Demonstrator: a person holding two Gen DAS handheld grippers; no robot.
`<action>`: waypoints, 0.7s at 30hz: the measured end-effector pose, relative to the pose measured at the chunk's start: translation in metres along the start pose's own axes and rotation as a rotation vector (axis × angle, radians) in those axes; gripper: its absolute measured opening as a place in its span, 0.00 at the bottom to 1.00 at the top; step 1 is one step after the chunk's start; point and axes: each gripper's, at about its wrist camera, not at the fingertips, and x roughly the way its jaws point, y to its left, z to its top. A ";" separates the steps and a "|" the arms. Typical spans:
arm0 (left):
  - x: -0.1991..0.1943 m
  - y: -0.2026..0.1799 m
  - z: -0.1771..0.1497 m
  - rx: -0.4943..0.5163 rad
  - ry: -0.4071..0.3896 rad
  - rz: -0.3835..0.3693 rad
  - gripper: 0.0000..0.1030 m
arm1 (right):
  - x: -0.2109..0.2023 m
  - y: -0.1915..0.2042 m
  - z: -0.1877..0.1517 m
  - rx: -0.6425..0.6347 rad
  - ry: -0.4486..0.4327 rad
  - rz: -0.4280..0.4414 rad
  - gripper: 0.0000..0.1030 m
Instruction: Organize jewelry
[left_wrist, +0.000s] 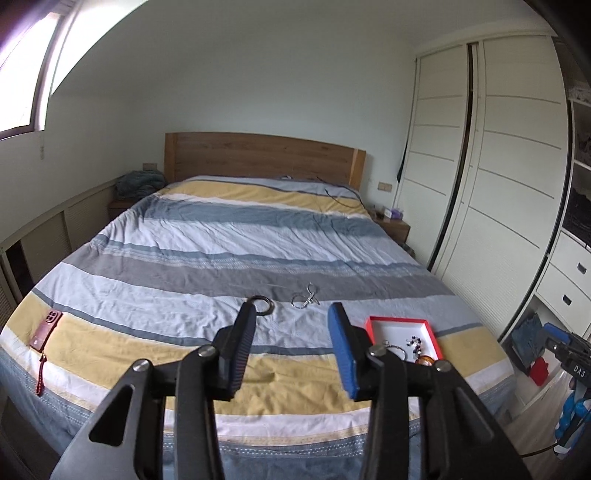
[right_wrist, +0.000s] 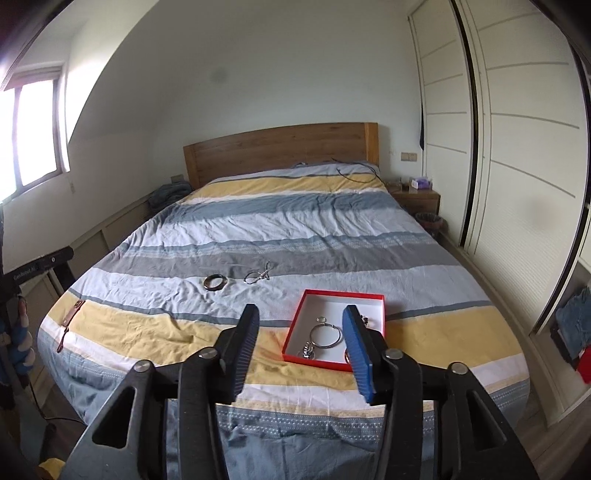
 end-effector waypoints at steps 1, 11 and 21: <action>-0.004 0.004 0.001 -0.007 -0.008 -0.001 0.38 | -0.005 0.005 0.001 -0.006 -0.008 0.001 0.52; 0.003 0.024 -0.009 -0.037 0.021 0.015 0.39 | -0.006 0.035 0.003 -0.053 -0.007 0.014 0.54; 0.037 0.018 -0.018 0.007 0.076 0.071 0.41 | 0.039 0.061 -0.004 -0.099 0.047 0.014 0.54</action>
